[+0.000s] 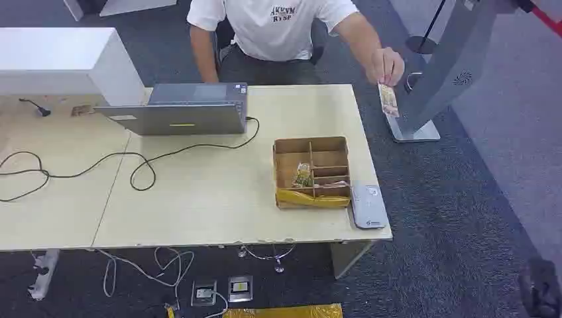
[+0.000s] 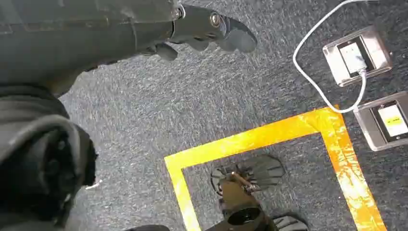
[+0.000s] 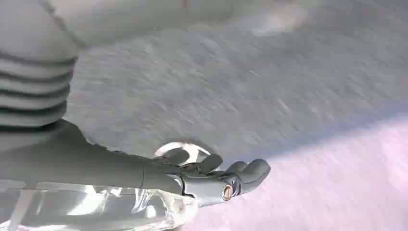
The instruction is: Pass the card to the sensor for recognition and then transmit it.
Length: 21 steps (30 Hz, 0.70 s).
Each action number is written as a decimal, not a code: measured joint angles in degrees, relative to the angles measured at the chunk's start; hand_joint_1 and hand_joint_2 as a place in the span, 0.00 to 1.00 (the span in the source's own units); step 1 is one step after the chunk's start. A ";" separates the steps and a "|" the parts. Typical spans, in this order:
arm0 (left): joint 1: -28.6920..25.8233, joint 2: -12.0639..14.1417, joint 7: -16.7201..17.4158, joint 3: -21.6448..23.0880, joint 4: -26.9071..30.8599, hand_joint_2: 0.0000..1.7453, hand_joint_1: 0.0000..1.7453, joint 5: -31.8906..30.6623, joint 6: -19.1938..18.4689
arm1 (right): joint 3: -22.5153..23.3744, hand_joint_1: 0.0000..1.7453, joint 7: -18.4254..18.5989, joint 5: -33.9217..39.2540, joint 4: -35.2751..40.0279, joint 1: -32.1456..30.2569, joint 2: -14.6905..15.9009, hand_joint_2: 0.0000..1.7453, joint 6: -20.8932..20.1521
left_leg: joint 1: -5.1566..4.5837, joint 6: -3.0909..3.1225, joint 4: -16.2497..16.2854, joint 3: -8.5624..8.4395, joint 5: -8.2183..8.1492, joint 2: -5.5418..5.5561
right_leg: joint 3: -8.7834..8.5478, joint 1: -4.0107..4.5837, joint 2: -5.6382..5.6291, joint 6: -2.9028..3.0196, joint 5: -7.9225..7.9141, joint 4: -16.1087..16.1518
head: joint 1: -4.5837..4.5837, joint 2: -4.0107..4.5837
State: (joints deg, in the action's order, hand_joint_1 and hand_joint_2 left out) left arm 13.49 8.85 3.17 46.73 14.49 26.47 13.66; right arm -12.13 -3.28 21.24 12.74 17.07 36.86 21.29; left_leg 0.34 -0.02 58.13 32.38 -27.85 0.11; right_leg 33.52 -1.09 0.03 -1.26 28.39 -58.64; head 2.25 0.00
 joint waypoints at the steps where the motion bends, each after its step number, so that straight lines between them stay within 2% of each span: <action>1: -0.01 0.00 -0.41 0.00 0.00 0.00 0.00 0.02 0.00 | 1.17 0.00 -1.24 -0.95 0.39 0.78 1.32 1.00 0.63 | 0.01 0.01 0.00 0.03 0.00 0.00 | -0.03 0.00 0.02 0.00 0.00 0.00 | -0.02 0.00; 4: -0.14 0.00 -1.88 -0.07 0.00 0.00 0.00 0.02 0.09 | 3.49 0.00 -6.42 -4.95 2.03 3.69 4.08 1.00 2.77 | 0.00 0.01 0.00 0.04 0.00 0.00 | -0.02 -0.01 0.03 -0.02 -0.02 -0.03 | -0.07 0.00; 9: -0.23 0.00 -4.74 -0.15 0.00 0.00 0.00 0.20 0.46 | 6.20 0.00 -11.10 -18.84 7.26 11.33 7.68 1.00 5.62 | 0.02 0.03 0.00 0.03 0.04 0.01 | -0.04 0.02 0.02 -0.02 -0.03 -0.06 | 0.00 0.00; 12: -0.30 -0.04 -5.86 -0.15 0.00 0.00 0.00 0.46 0.87 | 7.86 0.00 -11.47 -28.03 11.66 15.81 8.28 1.00 5.97 | 0.03 0.05 0.00 0.02 0.09 0.08 | -0.04 0.02 0.15 -0.03 -0.03 -0.06 | -0.04 0.00; 15: -0.40 -0.07 -5.92 -0.17 0.00 0.00 0.00 0.50 0.90 | 9.04 0.00 -11.34 -30.18 14.88 18.07 8.52 1.00 5.92 | 0.04 0.10 0.01 0.08 0.13 0.39 | -0.04 0.04 0.46 -0.02 -0.02 -0.06 | -0.02 0.00; 21: -0.66 -0.07 -6.36 -0.17 0.00 0.00 0.00 0.50 0.98 | 11.89 0.00 -13.13 -35.27 18.92 18.75 8.54 1.00 5.46 | 0.03 0.09 0.01 0.23 0.12 0.49 | -0.03 0.03 0.56 -0.01 0.01 -0.06 | -0.02 0.00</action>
State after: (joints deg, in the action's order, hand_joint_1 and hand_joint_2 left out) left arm 12.82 8.79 -3.19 46.56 14.49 26.97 14.64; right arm -0.24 -16.41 -14.02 31.67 35.82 45.40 26.75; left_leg 0.37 0.07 58.14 32.62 -27.74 0.60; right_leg 33.49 -1.06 0.59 -1.27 28.39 -58.70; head 2.23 0.00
